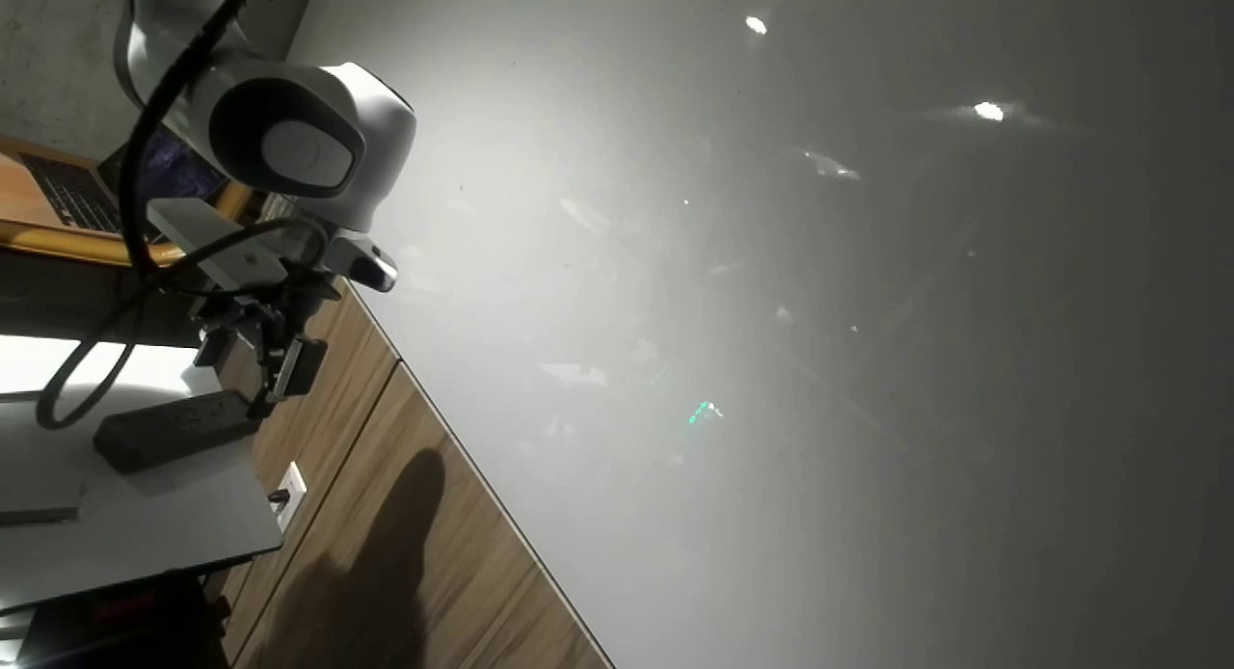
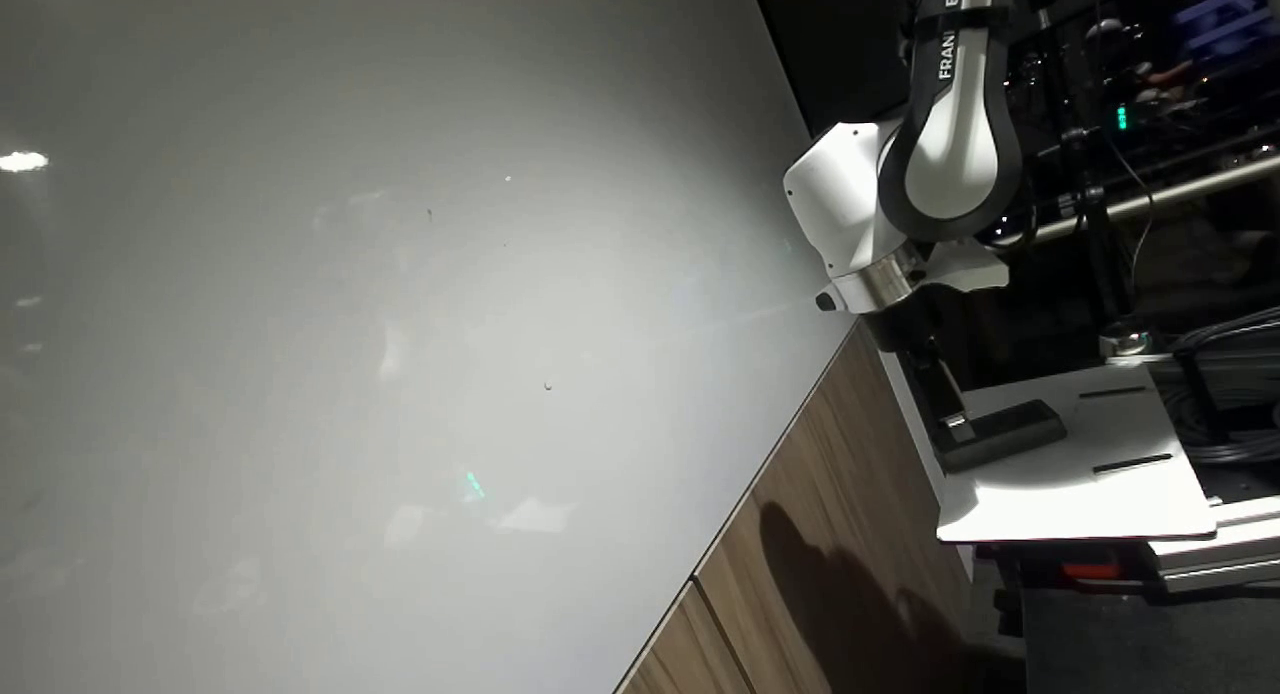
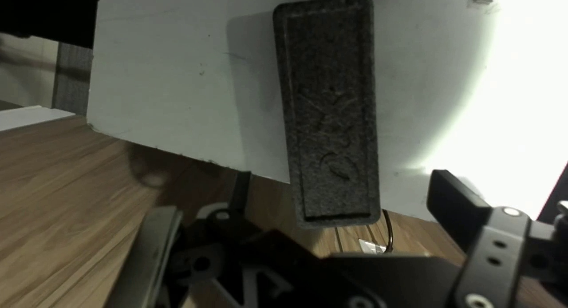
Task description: Use the duster to erase the writings on the board
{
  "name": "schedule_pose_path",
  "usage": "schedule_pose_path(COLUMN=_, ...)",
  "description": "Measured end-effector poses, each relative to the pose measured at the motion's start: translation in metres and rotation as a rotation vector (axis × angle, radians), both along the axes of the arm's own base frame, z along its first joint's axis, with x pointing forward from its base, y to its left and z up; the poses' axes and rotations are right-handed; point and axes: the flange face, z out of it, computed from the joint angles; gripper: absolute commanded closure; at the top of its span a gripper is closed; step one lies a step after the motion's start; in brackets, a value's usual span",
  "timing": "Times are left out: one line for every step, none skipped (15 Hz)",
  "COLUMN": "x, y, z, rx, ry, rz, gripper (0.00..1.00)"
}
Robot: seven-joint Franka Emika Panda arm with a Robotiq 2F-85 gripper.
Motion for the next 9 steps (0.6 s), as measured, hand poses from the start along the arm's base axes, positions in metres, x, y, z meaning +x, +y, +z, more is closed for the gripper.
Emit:
schedule_pose_path(x=0.000, y=0.000, z=-0.001, rx=0.001, ry=0.001, rz=0.011, gripper=0.00)
schedule_pose_path(x=0.000, y=0.000, z=-0.001, rx=0.003, ry=0.003, rz=0.021, gripper=0.00)
schedule_pose_path(x=0.000, y=-0.001, z=-0.003, rx=0.004, ry=0.006, rz=0.029, gripper=0.00)
schedule_pose_path(x=0.000, y=-0.002, z=-0.005, rx=0.005, ry=0.008, rz=0.035, gripper=0.00)
schedule_pose_path(x=-0.001, y=-0.003, z=-0.007, rx=0.007, ry=0.010, rz=0.041, gripper=0.00)
schedule_pose_path(x=-0.001, y=-0.005, z=-0.010, rx=0.009, ry=0.015, rz=0.047, gripper=0.00)
schedule_pose_path(x=-0.001, y=-0.006, z=-0.013, rx=0.010, ry=0.018, rz=0.051, gripper=0.00)
schedule_pose_path(x=-0.002, y=-0.008, z=-0.016, rx=0.012, ry=0.021, rz=0.055, gripper=0.06)
schedule_pose_path(x=-0.002, y=-0.009, z=-0.020, rx=0.012, ry=0.026, rz=0.057, gripper=0.26)
